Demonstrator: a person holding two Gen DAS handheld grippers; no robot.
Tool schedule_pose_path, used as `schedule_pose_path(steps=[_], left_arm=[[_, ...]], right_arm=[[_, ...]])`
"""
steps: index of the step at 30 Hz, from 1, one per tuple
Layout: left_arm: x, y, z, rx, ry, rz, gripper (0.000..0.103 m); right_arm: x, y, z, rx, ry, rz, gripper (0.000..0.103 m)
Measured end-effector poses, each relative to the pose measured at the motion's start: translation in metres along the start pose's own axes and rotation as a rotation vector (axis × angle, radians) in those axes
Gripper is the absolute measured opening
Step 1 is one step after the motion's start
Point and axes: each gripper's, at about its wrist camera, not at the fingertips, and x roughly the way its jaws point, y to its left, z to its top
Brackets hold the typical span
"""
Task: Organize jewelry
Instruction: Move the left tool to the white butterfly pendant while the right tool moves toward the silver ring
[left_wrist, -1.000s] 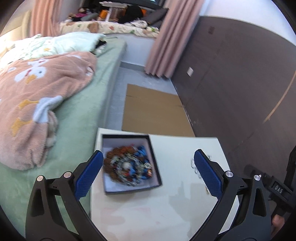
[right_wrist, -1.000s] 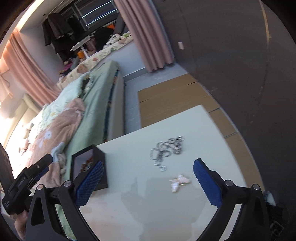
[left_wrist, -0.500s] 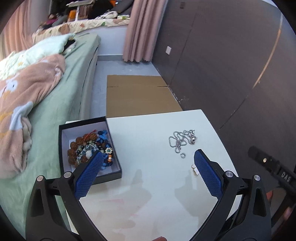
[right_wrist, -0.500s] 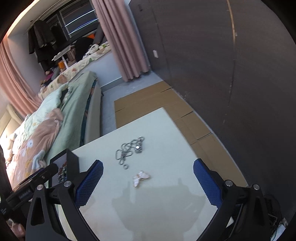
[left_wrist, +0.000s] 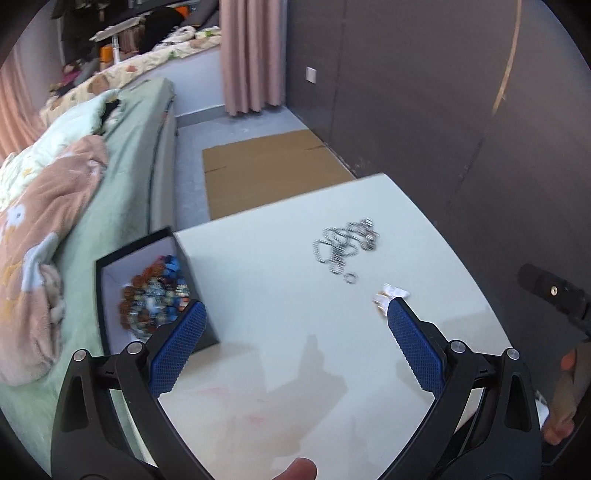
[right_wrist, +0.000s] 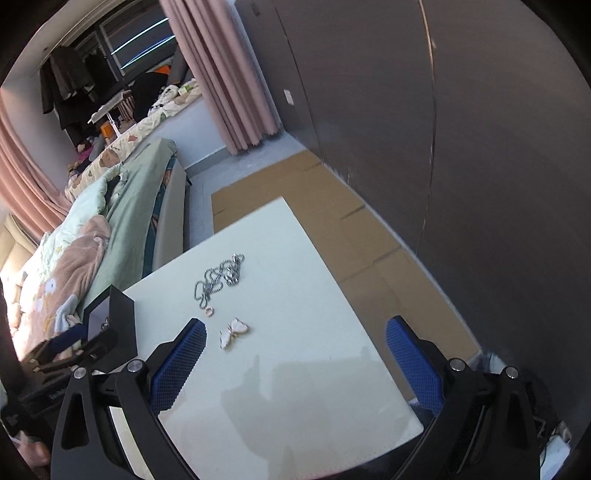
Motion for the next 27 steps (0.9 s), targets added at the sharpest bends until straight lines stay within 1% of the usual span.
schedule_pose_path(steps=[1,2,4,5,8,11,18,22,24,27], left_arm=[[0.001,-0.004,-0.001,0.003,0.003,-0.019,0.098],[0.003,-0.007,-0.002,-0.002,0.005,-0.056,0.098],[0.007,-0.01,-0.002,-0.017,0.012,-0.105,0.098],[0.011,-0.013,-0.002,-0.021,0.016,-0.116,0.098],[0.017,-0.025,-0.002,0.004,0.008,-0.115,0.098],[0.025,-0.035,-0.001,0.001,0.004,-0.149,0.098],[0.05,-0.05,-0.001,-0.006,0.024,-0.169,0.098],[0.065,-0.061,0.0,0.006,0.04,-0.171,0.097],[0.071,-0.067,0.0,0.015,0.05,-0.172,0.093],[0.08,-0.074,-0.001,0.026,0.061,-0.17,0.089]], right_arm=[[0.001,-0.005,0.0,0.012,0.008,0.005,0.096],[0.001,-0.009,0.0,0.017,0.011,0.007,0.096],[0.001,-0.014,0.001,0.023,0.01,0.006,0.096],[0.002,-0.017,0.001,0.025,0.011,0.001,0.096],[0.004,-0.024,0.003,0.037,0.018,0.003,0.096],[0.009,-0.028,0.005,0.049,0.033,0.006,0.095],[0.017,-0.042,0.012,0.083,0.046,0.01,0.095],[0.022,-0.051,0.015,0.098,0.058,-0.008,0.095],[0.023,-0.053,0.017,0.091,0.063,-0.022,0.095],[0.028,-0.057,0.017,0.085,0.077,-0.036,0.095]])
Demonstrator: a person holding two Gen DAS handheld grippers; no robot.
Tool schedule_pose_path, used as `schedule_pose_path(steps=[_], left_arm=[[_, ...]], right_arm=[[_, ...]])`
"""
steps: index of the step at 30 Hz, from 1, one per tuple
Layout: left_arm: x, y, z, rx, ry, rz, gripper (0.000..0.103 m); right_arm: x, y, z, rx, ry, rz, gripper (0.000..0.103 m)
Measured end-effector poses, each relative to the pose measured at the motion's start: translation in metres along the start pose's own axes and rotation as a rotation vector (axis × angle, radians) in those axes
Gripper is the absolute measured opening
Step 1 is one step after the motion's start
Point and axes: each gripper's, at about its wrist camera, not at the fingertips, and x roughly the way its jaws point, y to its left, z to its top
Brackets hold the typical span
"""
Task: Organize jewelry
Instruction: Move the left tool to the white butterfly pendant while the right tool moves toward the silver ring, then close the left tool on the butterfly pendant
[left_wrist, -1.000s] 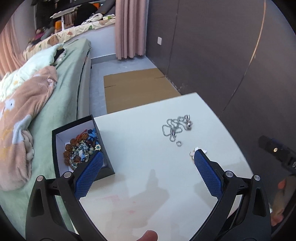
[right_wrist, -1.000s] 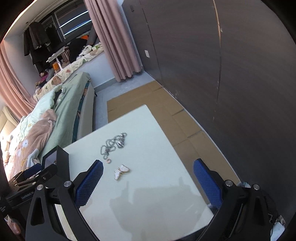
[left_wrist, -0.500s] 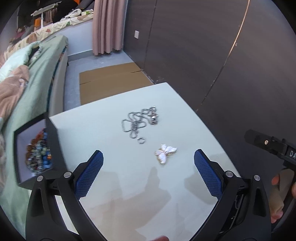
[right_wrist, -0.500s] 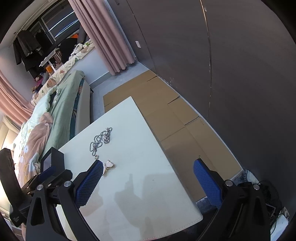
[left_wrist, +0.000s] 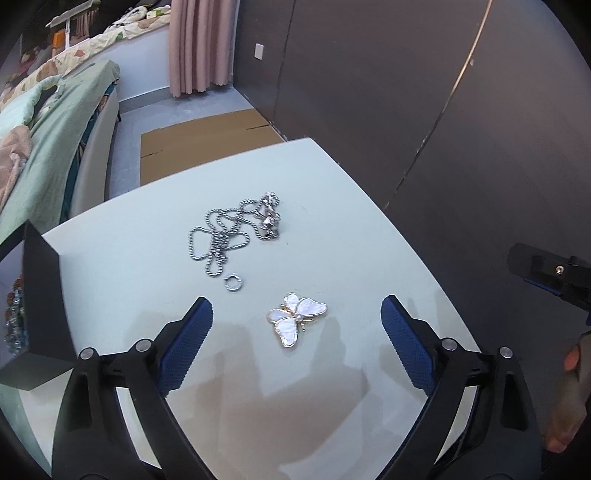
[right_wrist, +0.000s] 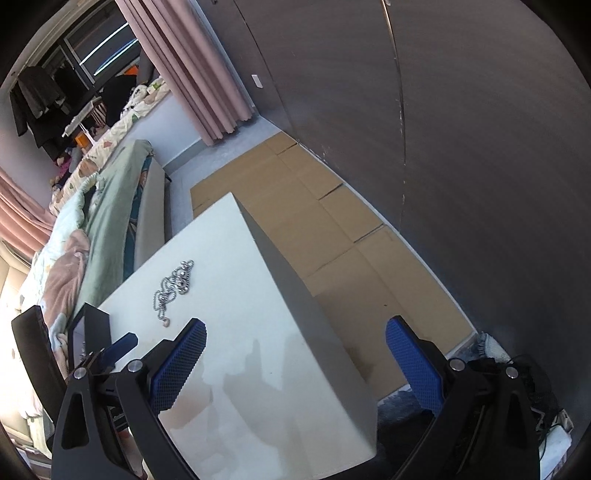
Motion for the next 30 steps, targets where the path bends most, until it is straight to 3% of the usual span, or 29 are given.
schedule_pose_path(steps=[4,8,11,13,15,18,30], left_arm=[[0.014,-0.008,-0.005,0.018,0.028,0.01,0.085],[0.025,-0.008,-0.009,0.021,0.059,0.023,0.071],[0.029,-0.011,-0.01,0.034,0.044,0.041,0.066],[0.029,-0.012,-0.01,0.045,0.037,0.067,0.059],[0.028,-0.009,-0.01,0.047,0.037,0.095,0.041],[0.024,0.002,-0.009,0.004,0.044,0.049,0.041],[-0.002,0.031,-0.002,-0.074,0.008,0.011,0.041]], right_arm=[[0.001,-0.004,0.0,0.006,-0.001,-0.003,0.095],[0.005,-0.003,-0.001,0.0,0.01,0.002,0.095],[0.007,-0.002,-0.001,-0.004,0.017,0.003,0.095],[0.008,-0.002,-0.002,-0.004,0.017,0.004,0.095],[0.009,-0.001,-0.002,-0.008,0.019,0.002,0.095],[0.012,0.002,-0.004,-0.014,0.022,-0.001,0.095],[0.022,0.026,-0.006,-0.052,0.042,0.061,0.094]])
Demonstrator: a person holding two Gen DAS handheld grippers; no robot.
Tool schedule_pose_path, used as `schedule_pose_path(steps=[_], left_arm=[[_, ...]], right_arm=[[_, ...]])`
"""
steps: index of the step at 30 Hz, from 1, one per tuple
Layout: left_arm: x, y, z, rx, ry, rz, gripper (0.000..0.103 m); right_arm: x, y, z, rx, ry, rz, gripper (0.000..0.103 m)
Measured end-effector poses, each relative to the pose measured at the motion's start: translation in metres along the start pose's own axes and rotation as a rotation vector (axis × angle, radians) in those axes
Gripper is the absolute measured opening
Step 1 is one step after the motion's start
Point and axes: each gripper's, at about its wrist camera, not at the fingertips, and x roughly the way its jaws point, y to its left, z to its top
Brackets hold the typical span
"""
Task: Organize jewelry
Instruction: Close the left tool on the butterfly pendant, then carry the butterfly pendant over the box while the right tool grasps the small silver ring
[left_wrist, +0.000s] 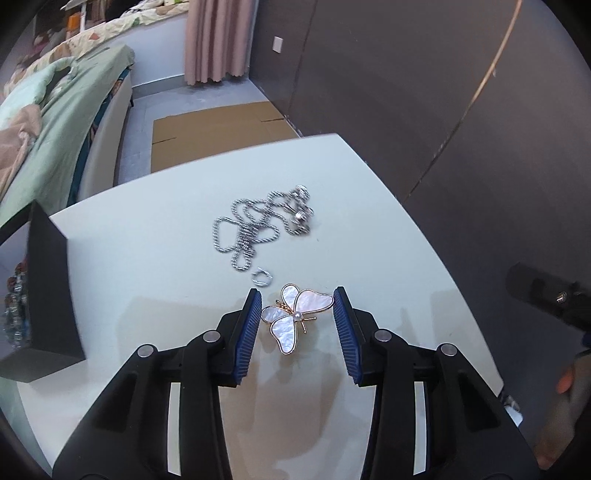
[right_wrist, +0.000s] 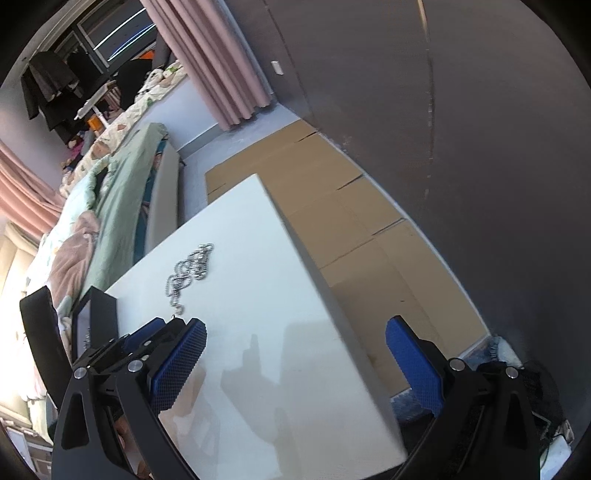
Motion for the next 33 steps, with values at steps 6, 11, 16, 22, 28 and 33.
schedule_pose_path(steps=[6,11,16,22,28,33], left_arm=[[-0.03,0.032,0.007,-0.076,-0.049,-0.01,0.041],[-0.052,0.061,0.013,-0.133,-0.092,0.002,0.041],[-0.065,0.084,0.016,-0.173,-0.115,-0.001,0.041],[-0.08,0.109,0.016,-0.218,-0.147,-0.004,0.041],[-0.094,0.139,0.014,-0.268,-0.166,0.009,0.041],[-0.104,0.155,0.01,-0.295,-0.175,0.023,0.041]], right_arm=[[0.018,0.026,0.002,-0.041,0.041,0.046,0.083],[0.026,0.055,0.005,-0.083,0.047,0.068,0.07],[0.044,0.085,0.009,-0.133,0.081,0.091,0.054],[0.07,0.121,0.007,-0.221,0.141,0.074,0.044],[0.086,0.146,0.005,-0.291,0.176,0.046,0.038],[0.105,0.157,0.002,-0.326,0.217,0.023,0.029]])
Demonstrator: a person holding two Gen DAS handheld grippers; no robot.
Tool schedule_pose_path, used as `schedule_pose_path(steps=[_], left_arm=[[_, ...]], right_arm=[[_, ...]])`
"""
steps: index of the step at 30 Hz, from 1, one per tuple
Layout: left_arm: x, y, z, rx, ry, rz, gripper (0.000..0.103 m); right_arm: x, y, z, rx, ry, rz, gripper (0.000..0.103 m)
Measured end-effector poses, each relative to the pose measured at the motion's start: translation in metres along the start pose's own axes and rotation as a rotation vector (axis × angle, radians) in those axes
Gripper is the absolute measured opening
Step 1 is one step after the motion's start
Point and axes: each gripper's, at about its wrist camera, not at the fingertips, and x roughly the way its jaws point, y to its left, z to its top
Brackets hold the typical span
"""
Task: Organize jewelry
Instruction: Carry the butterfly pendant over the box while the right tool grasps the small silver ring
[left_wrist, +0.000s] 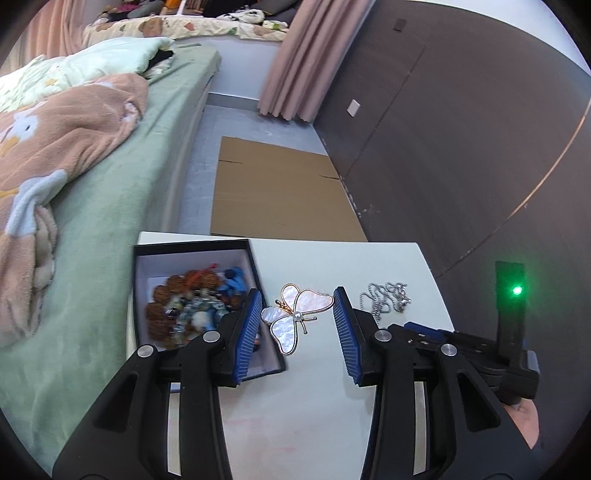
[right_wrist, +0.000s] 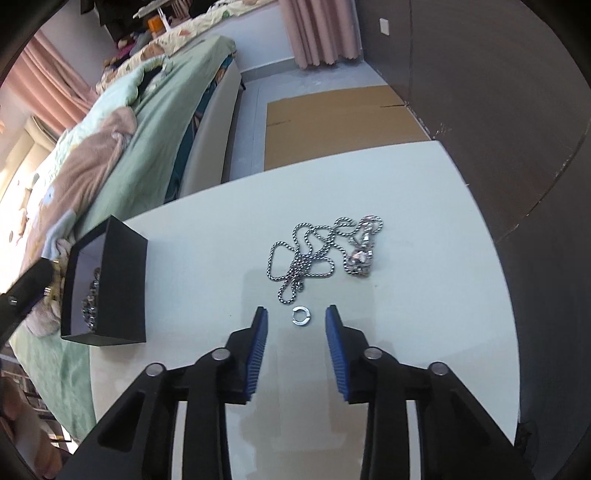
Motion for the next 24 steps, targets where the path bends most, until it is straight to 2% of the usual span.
schedule_pose_path(steps=[13,16,22,23,24], left_arm=[[-0.001,0.027,0.002,-0.044,0.015,0.031,0.041],[0.001,0.028,0.001,-0.044,0.02,0.032,0.041],[0.003,0.029,0.001,-0.051,0.031,0.037,0.041],[0.004,0.03,0.001,-0.053,0.034,0.042,0.043],[0.005,0.031,0.001,-0.056,0.038,0.045,0.052]], right_arm=[[0.023,0.019,0.003,-0.075,0.041,-0.137,0.021],[0.022,0.02,0.002,-0.091,0.035,-0.168,0.013],[0.017,0.012,0.0,-0.053,0.039,-0.104,0.012],[0.014,0.012,-0.001,-0.045,0.034,-0.086,0.012],[0.011,0.013,-0.001,-0.04,0.029,-0.073,0.012]])
